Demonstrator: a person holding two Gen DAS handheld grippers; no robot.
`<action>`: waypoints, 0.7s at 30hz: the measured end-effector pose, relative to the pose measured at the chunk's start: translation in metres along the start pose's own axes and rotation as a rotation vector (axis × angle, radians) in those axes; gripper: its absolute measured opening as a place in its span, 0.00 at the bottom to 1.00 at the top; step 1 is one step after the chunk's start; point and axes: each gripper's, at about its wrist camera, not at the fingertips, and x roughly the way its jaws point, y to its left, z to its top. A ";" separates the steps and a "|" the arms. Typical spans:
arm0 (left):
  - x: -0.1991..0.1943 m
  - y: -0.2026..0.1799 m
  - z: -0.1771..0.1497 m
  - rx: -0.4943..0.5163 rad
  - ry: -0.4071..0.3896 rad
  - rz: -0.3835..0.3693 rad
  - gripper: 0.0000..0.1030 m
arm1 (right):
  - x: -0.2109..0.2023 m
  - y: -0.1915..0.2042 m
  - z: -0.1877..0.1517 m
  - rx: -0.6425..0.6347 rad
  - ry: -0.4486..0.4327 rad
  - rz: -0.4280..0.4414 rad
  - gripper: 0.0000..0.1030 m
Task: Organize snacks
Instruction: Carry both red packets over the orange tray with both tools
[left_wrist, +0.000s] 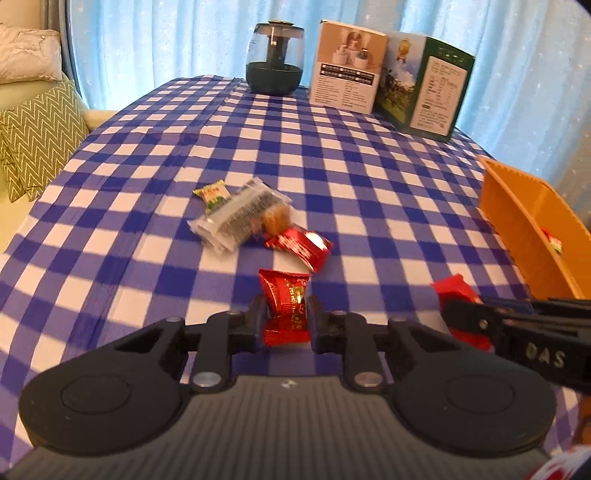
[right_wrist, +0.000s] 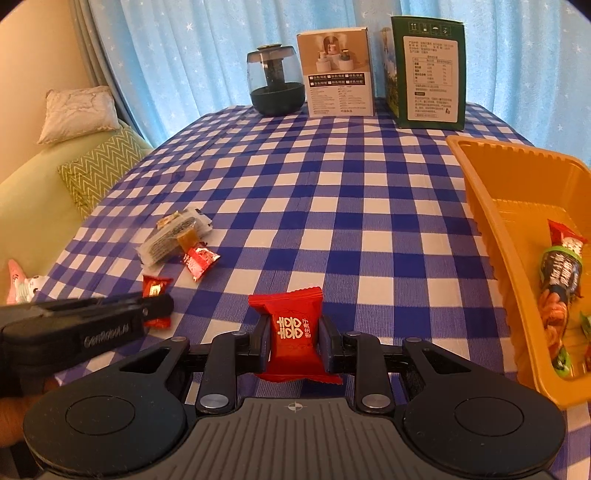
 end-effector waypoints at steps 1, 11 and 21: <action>-0.005 -0.002 -0.003 -0.004 0.001 -0.005 0.20 | -0.004 -0.001 -0.001 0.001 -0.003 -0.001 0.26; -0.054 -0.031 -0.010 -0.002 -0.017 -0.058 0.19 | -0.054 -0.007 -0.005 0.041 -0.059 -0.027 0.26; -0.088 -0.059 -0.010 0.015 -0.031 -0.109 0.19 | -0.099 -0.013 -0.012 0.068 -0.098 -0.058 0.26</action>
